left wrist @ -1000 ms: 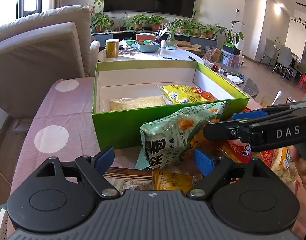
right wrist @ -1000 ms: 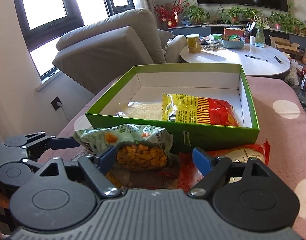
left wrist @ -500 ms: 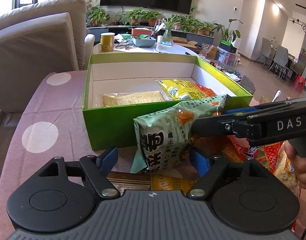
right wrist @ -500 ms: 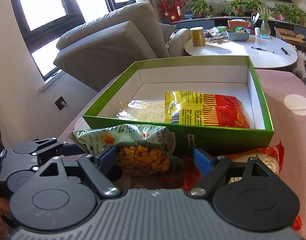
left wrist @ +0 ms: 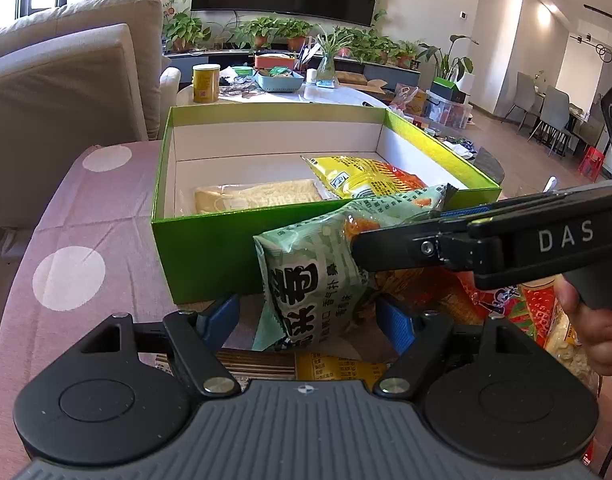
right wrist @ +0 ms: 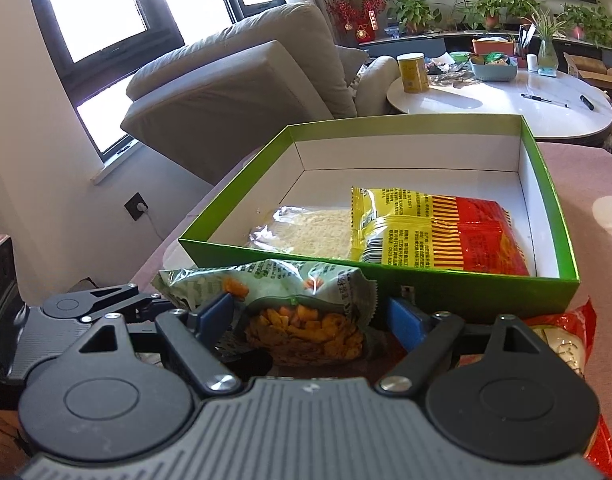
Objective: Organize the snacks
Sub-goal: 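Grasp the green cracker bag from the pile with the left gripper, then carry the green cracker bag over the box and drop it in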
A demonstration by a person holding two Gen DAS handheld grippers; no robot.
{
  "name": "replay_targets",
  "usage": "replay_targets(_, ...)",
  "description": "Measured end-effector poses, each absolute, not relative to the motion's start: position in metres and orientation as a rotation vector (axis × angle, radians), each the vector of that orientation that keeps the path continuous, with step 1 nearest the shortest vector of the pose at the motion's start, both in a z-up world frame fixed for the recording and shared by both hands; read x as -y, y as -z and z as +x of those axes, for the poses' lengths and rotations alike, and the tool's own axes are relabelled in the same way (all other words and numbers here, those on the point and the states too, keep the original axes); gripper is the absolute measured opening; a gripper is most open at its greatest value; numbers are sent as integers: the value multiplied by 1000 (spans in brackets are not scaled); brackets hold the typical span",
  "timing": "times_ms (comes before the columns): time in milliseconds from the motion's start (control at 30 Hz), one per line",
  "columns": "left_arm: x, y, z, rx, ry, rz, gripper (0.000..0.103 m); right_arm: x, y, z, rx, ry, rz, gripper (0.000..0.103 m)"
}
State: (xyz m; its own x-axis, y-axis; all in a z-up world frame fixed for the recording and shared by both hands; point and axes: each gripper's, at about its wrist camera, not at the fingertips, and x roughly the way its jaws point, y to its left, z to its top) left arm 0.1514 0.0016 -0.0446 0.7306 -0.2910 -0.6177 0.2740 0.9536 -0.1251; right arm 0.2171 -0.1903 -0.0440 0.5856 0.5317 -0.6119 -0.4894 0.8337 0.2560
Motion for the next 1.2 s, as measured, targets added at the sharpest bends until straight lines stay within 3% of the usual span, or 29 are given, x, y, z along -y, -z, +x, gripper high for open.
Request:
replay_targets(100,-2,45,152,-685,313,-31,72,189,44,217,-734,-596,63,86)
replay_targets(233,-1,41,149,-672,338,-57,63,187,44,217,-745,-608,81,86)
replay_targets(867,16,-38,88,-427,354,45,63,200,-21,150,-531,-572,137,86)
replay_targets(1200,21,-76,107,-357,341,92,64,203,-52,160,-446,-573,184,86)
